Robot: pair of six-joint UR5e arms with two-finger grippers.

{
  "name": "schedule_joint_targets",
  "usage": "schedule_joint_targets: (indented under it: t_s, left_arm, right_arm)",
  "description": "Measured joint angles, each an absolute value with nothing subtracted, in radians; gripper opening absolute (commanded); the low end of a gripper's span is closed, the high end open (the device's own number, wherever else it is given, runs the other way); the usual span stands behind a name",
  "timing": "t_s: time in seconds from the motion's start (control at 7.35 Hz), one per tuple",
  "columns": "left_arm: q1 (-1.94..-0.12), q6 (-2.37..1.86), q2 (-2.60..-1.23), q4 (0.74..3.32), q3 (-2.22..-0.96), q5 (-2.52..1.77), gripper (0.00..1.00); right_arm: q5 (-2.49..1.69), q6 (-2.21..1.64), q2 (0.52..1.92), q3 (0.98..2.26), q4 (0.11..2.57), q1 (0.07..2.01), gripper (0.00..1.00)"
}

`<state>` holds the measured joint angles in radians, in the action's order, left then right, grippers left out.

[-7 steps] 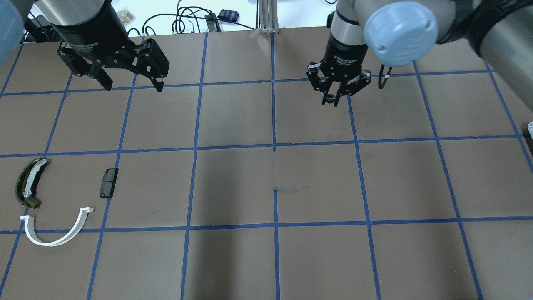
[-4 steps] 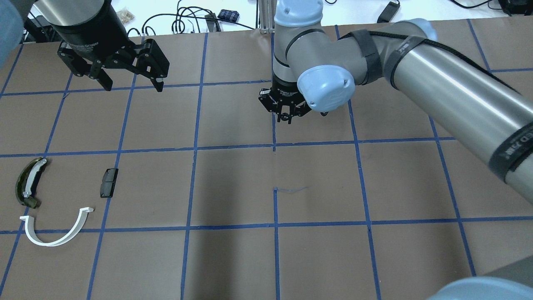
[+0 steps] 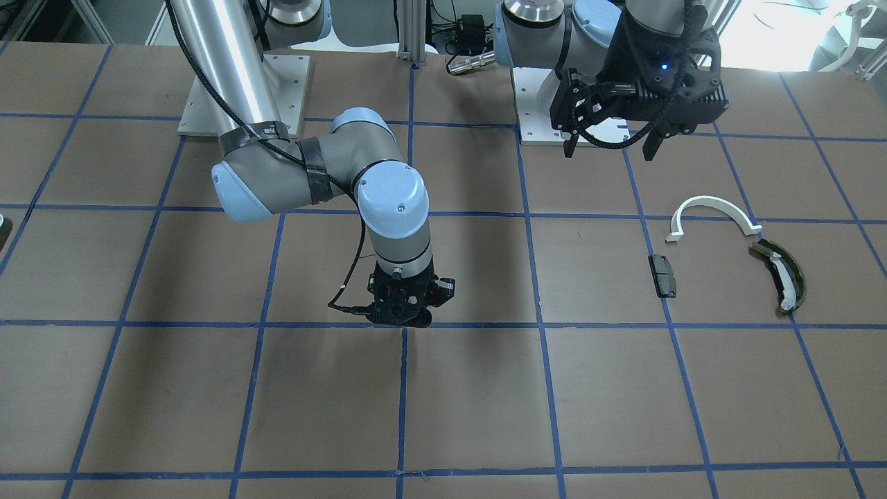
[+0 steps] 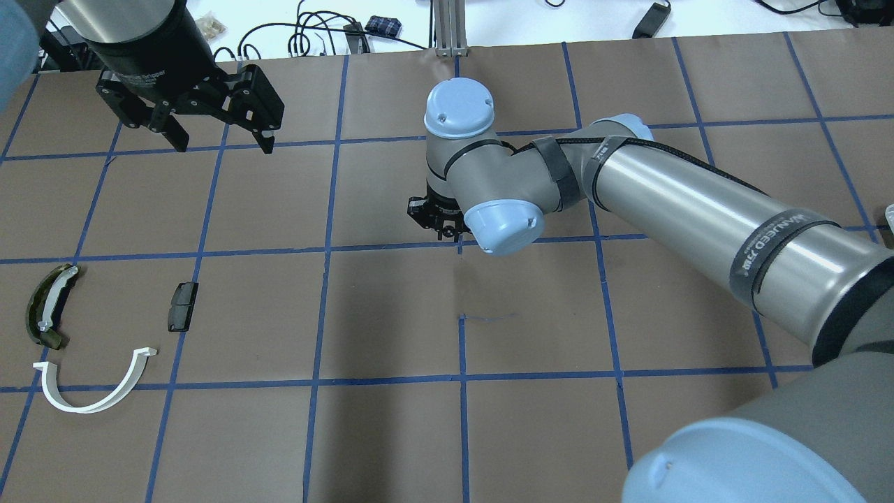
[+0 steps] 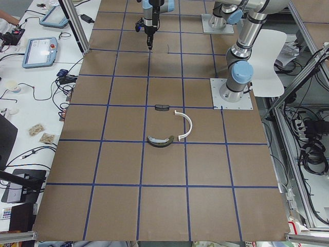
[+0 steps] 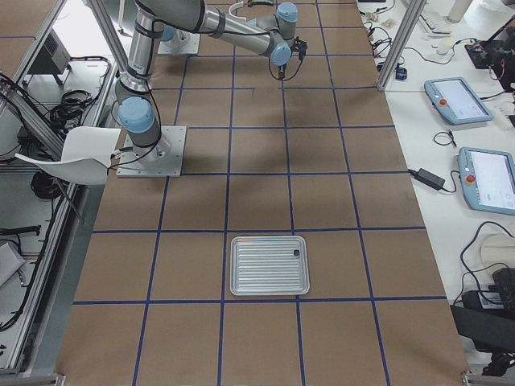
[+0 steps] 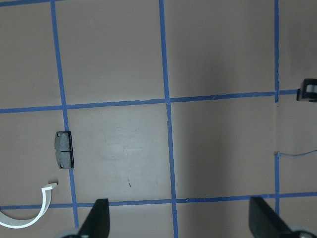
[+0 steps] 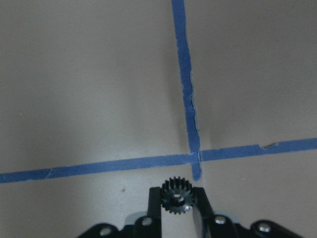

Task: Place bearing gear from tray to pile

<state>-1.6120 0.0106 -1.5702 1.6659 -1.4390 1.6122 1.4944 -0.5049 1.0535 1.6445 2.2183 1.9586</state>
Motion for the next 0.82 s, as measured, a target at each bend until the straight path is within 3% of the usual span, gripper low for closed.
schedule_joint_targets:
  t_s: [0.14,0.54,0.82]
  left_arm:
    - [-1.612,0.009,-1.571,1.666,-1.439,1.612,1.0]
    - [-1.614,0.002,-1.581,1.666,-1.441,1.599,1.0]
    - [-1.666,-0.033,-1.612,1.636,-1.436,1.573,1.0]
  right_arm:
    - [1.506,-0.486,1.05,1.647,2.229,1.959,1.0]
    - [1.543,-0.428,1.081,1.633,2.208,1.933,1.0]
    - [1.543,-0.269,1.194,1.625,2.083,1.819,1.0]
